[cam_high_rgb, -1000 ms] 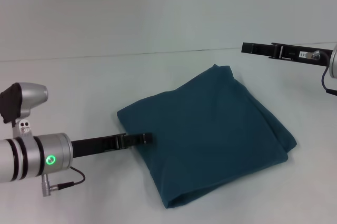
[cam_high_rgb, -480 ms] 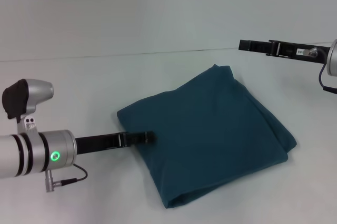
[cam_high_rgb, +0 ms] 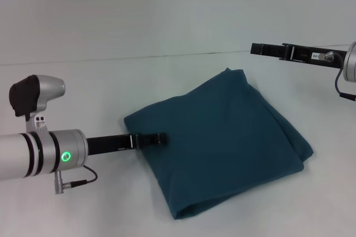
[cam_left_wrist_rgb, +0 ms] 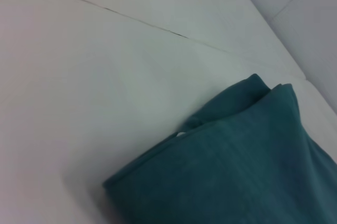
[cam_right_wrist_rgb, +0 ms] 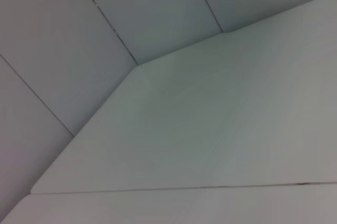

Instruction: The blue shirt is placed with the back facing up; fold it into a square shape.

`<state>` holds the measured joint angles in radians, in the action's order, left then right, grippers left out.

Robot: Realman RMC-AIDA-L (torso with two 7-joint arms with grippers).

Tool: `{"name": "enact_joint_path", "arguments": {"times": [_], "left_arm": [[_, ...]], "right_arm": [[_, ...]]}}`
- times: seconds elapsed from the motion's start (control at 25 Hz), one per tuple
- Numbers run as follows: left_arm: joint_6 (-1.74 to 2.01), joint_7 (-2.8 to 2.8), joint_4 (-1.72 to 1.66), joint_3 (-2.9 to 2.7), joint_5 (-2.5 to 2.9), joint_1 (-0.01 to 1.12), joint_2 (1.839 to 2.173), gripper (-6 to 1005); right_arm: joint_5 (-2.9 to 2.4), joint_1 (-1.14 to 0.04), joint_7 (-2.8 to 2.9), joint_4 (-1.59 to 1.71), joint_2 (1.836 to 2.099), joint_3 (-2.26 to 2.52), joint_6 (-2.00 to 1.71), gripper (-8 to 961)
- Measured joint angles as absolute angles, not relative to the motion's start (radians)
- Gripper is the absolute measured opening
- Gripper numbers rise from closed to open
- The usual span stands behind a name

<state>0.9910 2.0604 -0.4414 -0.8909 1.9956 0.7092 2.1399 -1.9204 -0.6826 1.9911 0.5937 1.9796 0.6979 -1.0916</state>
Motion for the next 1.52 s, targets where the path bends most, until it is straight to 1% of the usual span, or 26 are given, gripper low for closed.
{"name": "enact_joint_path", "arguments": {"times": [0.8,1.2,1.32,1.52], "left_arm": [[0.956,2.013,-0.454,-0.891,1.995,0.713,2.14,633],[0.939,2.005,-0.453,-0.893,1.996,0.721,2.144,199],[0.939,2.005,-0.453,-0.893,1.996,0.721,2.145,11],[0.939,2.004,-0.455,-0.893,1.996,0.721,2.146,13]], "right_arm": [[-1.92,-0.683,1.994,0.594,1.98,0.697,-1.088,648],[-1.914,-0.681,1.994,0.594,1.98,0.696,-1.087,649],[-1.913,-0.681,1.994,0.594,1.98,0.696,-1.086,649],[-1.913,-0.679,1.994,0.594,1.98,0.696,-1.085,650]]}}
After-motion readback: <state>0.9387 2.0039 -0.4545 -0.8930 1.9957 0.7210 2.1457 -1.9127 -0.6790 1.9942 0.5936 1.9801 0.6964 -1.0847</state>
